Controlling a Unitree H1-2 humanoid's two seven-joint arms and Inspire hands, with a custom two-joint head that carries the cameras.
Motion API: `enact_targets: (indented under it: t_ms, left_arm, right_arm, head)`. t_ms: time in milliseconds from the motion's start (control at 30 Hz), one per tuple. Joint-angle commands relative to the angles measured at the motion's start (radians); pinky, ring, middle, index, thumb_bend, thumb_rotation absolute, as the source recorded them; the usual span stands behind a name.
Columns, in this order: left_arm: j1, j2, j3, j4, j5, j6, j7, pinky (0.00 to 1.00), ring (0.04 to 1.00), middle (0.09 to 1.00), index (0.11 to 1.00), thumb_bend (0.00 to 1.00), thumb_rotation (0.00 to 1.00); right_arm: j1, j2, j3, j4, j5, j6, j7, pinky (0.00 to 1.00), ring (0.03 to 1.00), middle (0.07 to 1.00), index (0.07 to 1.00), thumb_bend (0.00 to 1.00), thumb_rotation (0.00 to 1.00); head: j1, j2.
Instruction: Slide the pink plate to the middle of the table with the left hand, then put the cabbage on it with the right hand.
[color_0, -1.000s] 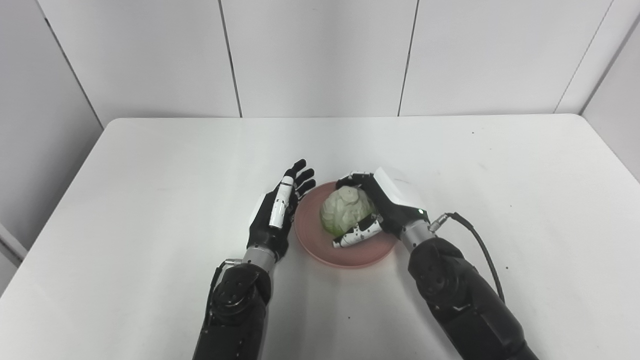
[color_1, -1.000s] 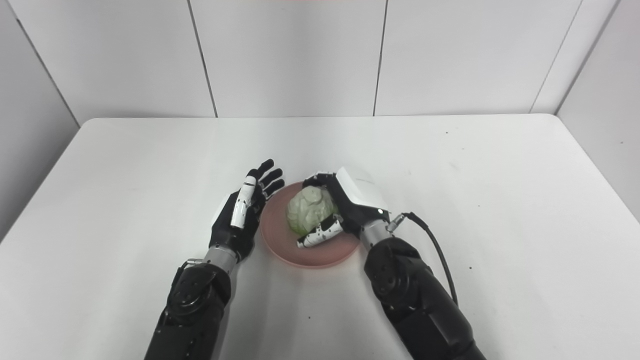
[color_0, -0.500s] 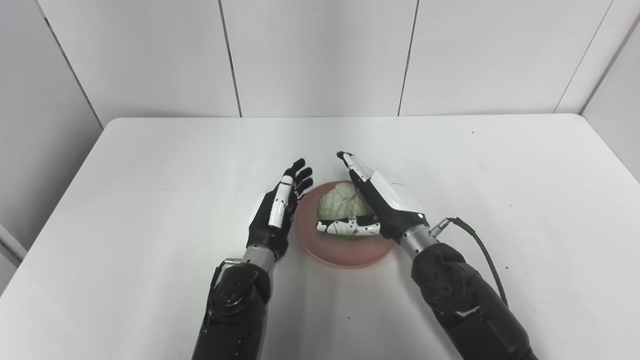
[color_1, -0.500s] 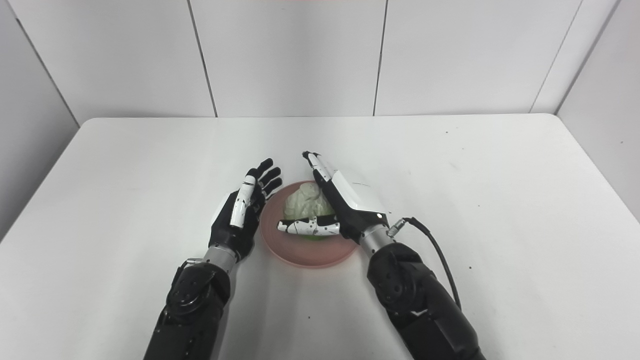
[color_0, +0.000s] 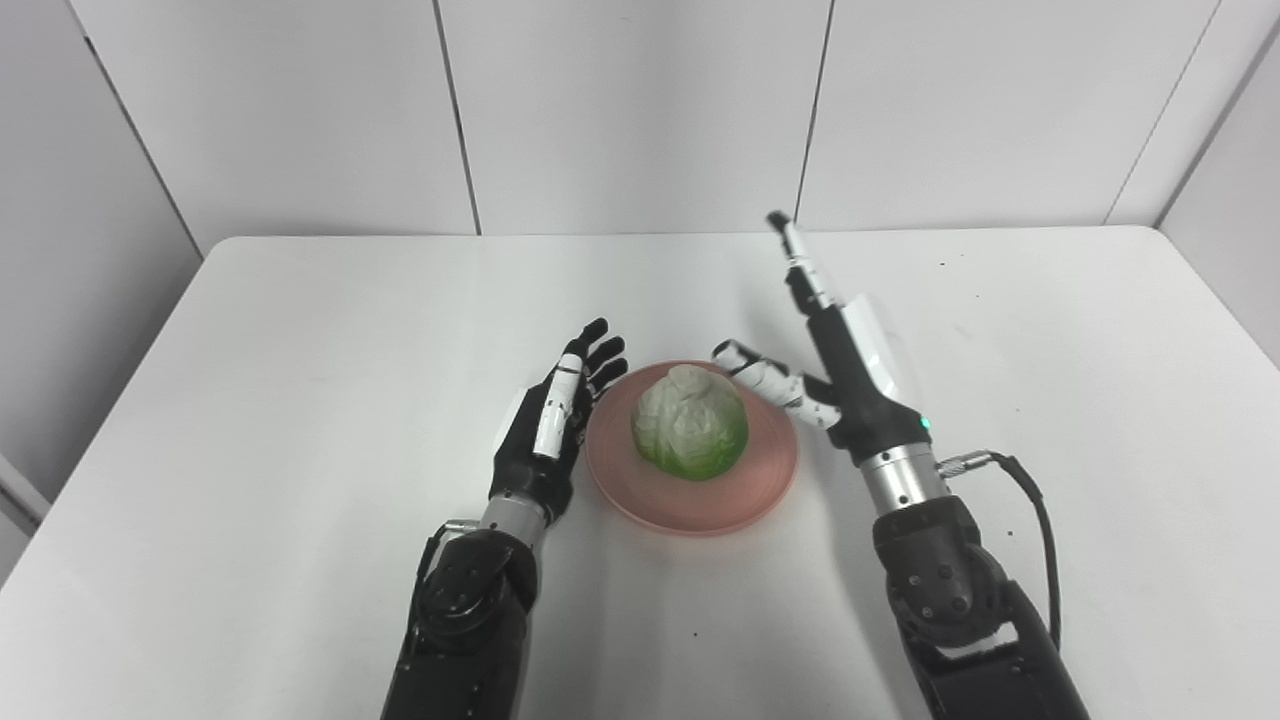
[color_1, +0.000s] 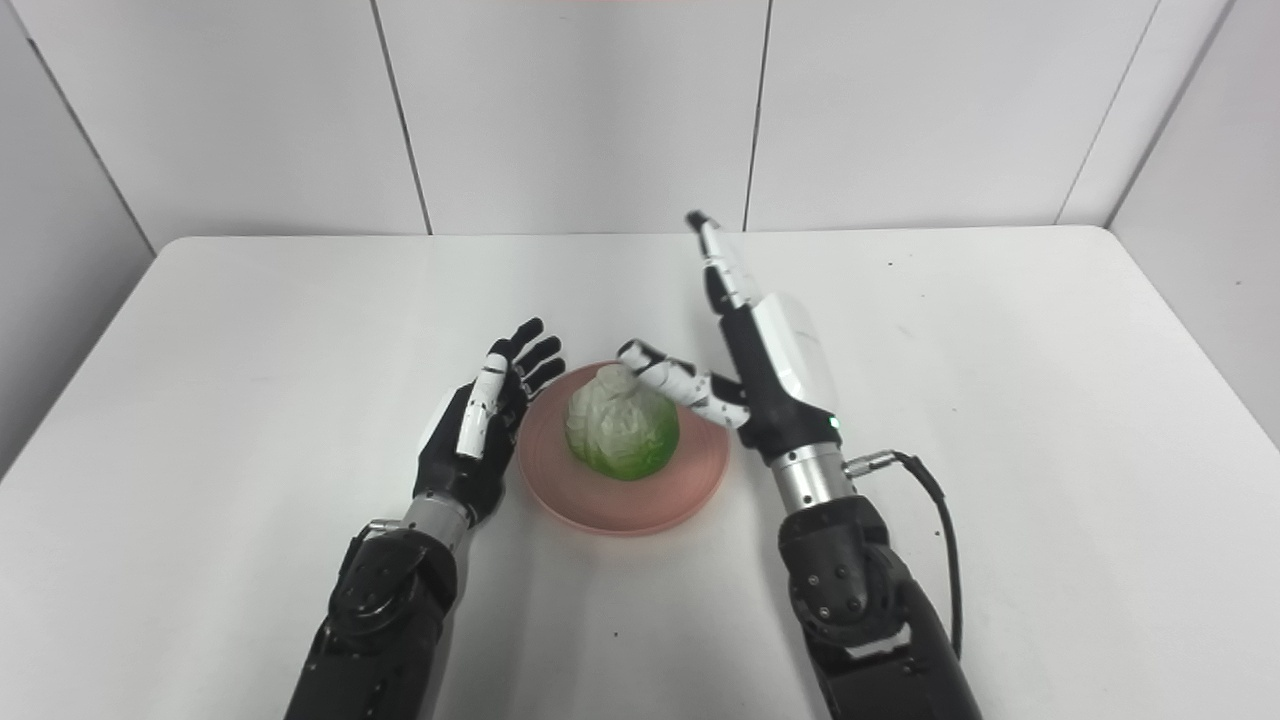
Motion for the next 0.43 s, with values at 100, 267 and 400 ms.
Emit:
enact_targets:
  t_ms: [100, 267, 400]
  left_arm:
    - [0.062, 0.019, 0.006, -0.013, 0.003, 0.017, 0.0, 0.91, 0.91, 0.914, 0.904, 0.41, 1.0]
    - [0.096, 0.037, 0.001, -0.05, 0.015, 0.01, -0.003, 0.9, 0.904, 0.909, 0.903, 0.43, 1.0]
    - [0.124, 0.043, 0.0, -0.083, 0.018, 0.019, 0.002, 0.9, 0.91, 0.916, 0.907, 0.43, 1.0]
  right_arm:
    - [0.063, 0.033, -0.089, 0.011, 0.175, 0.026, 0.021, 0.93, 0.989, 1.0, 1.0, 0.64, 1.0]
    - [0.129, 0.054, -0.111, 0.053, 0.251, -0.003, 0.024, 0.92, 0.971, 0.993, 1.0, 0.55, 1.0]
    - [0.161, 0.059, -0.114, 0.099, 0.282, -0.036, 0.02, 0.92, 0.967, 0.985, 0.998, 0.51, 1.0]
  head:
    - [0.005, 0.004]
    - [0.007, 0.006]
    - [0.014, 0.007]
